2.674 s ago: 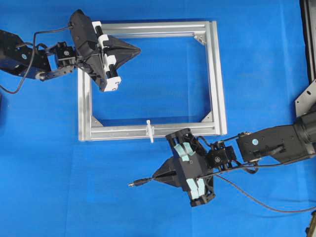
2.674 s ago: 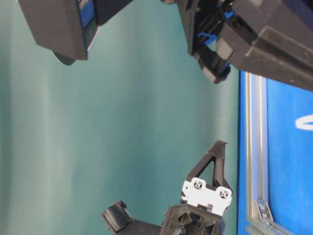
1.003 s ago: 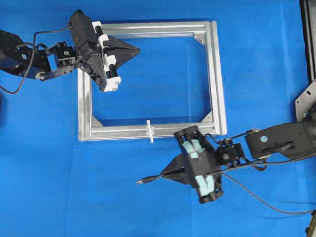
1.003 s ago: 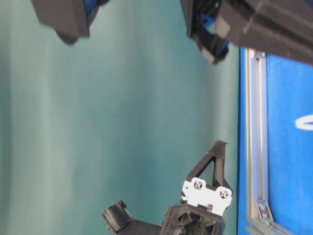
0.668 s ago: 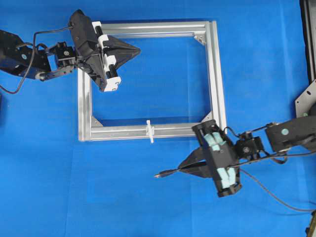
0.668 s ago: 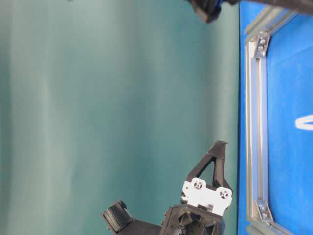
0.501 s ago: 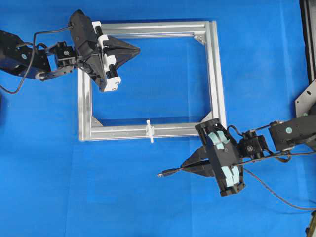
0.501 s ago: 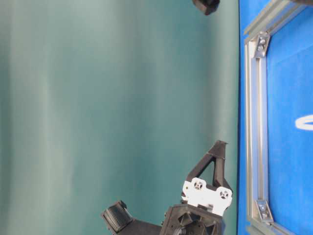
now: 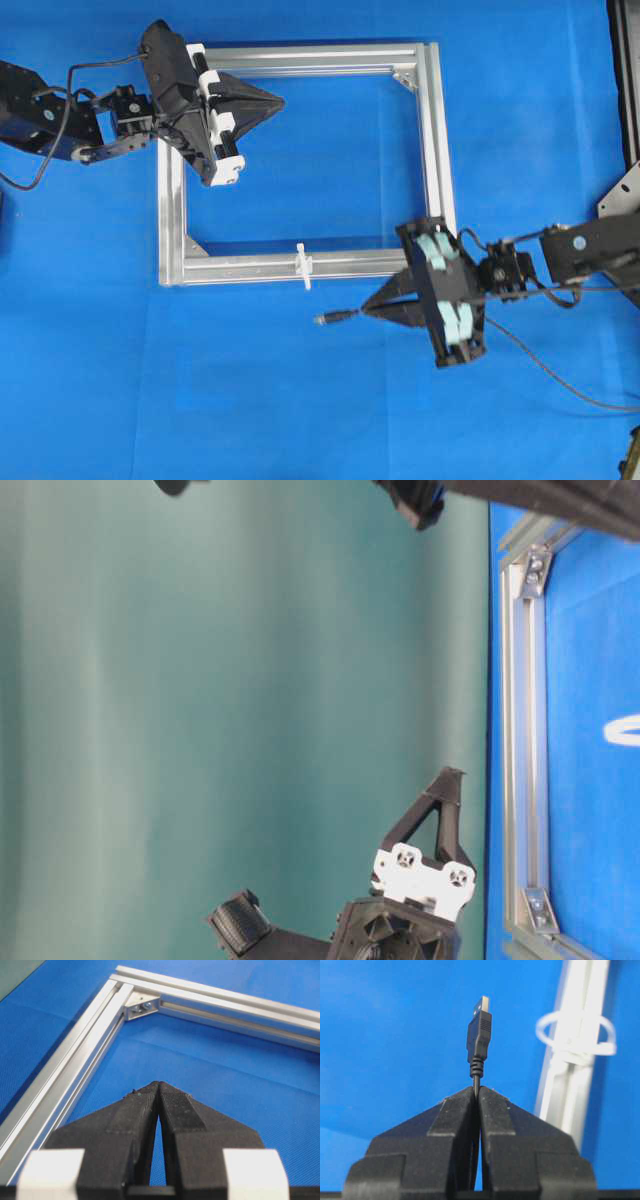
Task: Insert the wire through the string loop located in the center.
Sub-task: 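Lift the cable and move the right gripper toward the white zip-tie loop, then align the USB plug with the zip-tie loop opening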
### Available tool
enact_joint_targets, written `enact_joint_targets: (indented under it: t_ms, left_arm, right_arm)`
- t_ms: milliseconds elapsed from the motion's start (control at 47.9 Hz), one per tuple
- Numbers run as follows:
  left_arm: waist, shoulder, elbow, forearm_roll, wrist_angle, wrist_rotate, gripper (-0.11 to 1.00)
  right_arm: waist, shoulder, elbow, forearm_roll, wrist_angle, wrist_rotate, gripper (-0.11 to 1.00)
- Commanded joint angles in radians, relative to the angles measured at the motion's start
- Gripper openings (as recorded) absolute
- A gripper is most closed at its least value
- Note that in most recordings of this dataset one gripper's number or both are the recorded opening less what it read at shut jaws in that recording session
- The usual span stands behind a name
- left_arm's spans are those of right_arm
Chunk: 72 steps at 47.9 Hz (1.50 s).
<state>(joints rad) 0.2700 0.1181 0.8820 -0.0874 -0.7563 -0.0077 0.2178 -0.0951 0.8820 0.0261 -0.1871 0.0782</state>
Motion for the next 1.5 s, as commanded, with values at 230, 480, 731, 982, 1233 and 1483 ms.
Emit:
enact_joint_targets:
  t_ms: [230, 480, 731, 982, 1233, 1483]
  left_arm:
    - [-0.003, -0.035, -0.003, 0.003, -0.005, 0.002, 0.0]
    - [-0.002, -0.035, -0.005, 0.003, -0.005, 0.002, 0.0]
    - [-0.002, -0.035, -0.003, 0.003, -0.005, 0.002, 0.0]
    - [-0.002, -0.035, -0.003, 0.003, -0.005, 0.002, 0.0]
    - [-0.002, -0.035, -0.005, 0.003, -0.005, 0.002, 0.0]
    - [-0.002, -0.035, -0.003, 0.003, -0.005, 0.002, 0.0]
  right_arm:
    - [-0.084, -0.021, 0.006, -0.003, -0.018, -0.002, -0.03]
    - [-0.112, -0.021, 0.015, -0.003, -0.035, -0.003, -0.03]
    - [-0.112, -0.021, 0.018, -0.003, -0.035, -0.003, -0.03]
    - [-0.112, -0.021, 0.02, -0.003, -0.035, -0.003, -0.03]
    - [-0.112, -0.021, 0.021, -0.003, -0.035, -0.003, -0.03]
    - [-0.112, -0.021, 0.021, -0.003, -0.037, -0.003, -0.03]
